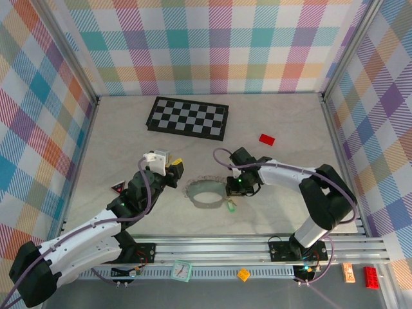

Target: Put the keys on the keyring

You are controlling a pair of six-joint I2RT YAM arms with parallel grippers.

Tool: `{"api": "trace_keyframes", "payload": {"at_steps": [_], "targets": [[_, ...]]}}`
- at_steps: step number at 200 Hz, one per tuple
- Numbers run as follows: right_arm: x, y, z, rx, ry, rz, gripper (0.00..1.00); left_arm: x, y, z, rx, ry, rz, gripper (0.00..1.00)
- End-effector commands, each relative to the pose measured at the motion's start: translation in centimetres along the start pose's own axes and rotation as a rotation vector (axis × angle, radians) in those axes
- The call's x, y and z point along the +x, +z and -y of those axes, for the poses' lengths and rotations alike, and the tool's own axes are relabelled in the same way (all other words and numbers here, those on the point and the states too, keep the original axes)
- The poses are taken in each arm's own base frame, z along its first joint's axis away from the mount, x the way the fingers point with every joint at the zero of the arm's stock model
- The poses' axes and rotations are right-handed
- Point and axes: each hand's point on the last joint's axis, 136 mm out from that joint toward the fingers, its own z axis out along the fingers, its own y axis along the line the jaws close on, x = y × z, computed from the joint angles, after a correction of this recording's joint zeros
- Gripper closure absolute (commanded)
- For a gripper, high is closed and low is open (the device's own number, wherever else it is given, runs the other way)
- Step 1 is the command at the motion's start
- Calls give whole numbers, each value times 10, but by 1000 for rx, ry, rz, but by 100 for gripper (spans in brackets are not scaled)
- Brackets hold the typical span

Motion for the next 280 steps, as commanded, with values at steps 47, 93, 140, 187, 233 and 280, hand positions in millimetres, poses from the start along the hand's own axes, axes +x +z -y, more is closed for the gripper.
{"api": "trace_keyframes", "payload": {"at_steps": [47,93,140,187,233,280], "targets": [[-25,-15,0,96,-117,83,68,10,-4,-11,-40,8,-22,57],[-24,-24,-3,114,-206,67,70,13,-2,-9,-31,3,-21,57],[-21,-11,-22,63,-249,33,78,11,-1,-8,-29,3,-21,57],[-18,1,-21,92,-266,-16,78,10,0,-7,-25,3,-22,57],[-18,5,-15,151,-278,-32,82,9,0,-6,-22,5,-22,57],[-17,6,-12,176,-282,-47,86,8,0,-6,-20,4,-19,58]]}}
